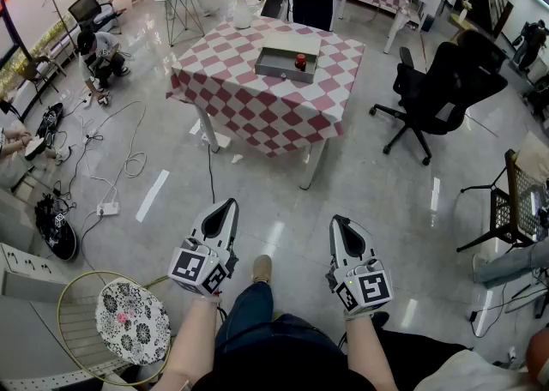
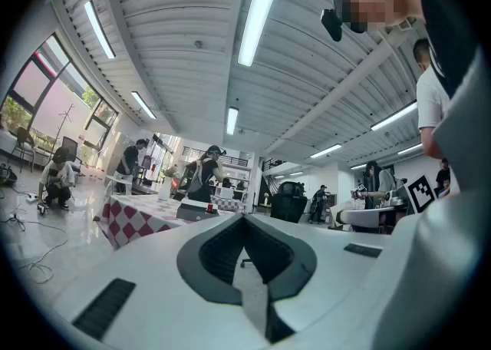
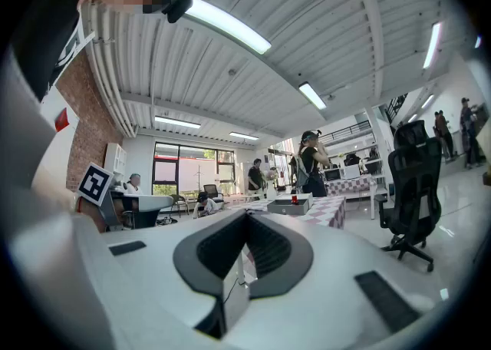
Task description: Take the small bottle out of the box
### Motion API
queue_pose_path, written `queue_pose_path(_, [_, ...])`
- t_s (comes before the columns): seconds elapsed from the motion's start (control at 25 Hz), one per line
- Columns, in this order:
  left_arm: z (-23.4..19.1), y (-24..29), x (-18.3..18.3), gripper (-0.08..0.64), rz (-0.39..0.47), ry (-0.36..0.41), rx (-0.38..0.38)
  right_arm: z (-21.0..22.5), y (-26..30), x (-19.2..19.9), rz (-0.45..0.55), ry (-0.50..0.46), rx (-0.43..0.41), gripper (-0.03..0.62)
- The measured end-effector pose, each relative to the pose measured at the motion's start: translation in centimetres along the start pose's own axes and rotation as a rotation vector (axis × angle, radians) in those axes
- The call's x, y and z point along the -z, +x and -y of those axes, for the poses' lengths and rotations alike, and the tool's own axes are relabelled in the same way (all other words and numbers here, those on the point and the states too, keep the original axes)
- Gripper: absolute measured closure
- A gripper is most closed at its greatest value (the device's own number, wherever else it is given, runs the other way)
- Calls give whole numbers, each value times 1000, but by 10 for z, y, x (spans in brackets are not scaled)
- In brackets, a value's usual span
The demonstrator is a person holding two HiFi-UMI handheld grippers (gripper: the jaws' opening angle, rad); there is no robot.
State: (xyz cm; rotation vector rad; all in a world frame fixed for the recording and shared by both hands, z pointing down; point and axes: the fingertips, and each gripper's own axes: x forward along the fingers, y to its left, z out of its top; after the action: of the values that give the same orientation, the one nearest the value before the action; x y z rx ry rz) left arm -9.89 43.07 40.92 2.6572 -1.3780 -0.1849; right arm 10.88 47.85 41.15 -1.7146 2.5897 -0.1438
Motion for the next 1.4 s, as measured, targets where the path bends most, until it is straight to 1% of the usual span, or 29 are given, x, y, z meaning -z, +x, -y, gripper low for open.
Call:
queue_pose_path(0.16, [-15, 35, -1, 558, -6, 2, 11, 20, 32, -2, -2, 1, 6, 589])
queue_pose_path(0.44, [-47, 89, -10, 558, -21, -4, 32, 43, 85, -9, -19, 3, 23, 589])
queue_pose_path(0.84, [-105, 151, -12, 558, -40, -11, 74, 54, 163, -8, -31, 8, 54, 589])
queue_pose_path(1.12, [-145, 181, -11, 558, -42, -11, 89, 59, 214, -2, -24, 18, 65, 589])
queue_pose_path(1.4, [-175, 198, -10, 558, -40, -15, 85, 59, 248, 3, -24, 20, 58, 589])
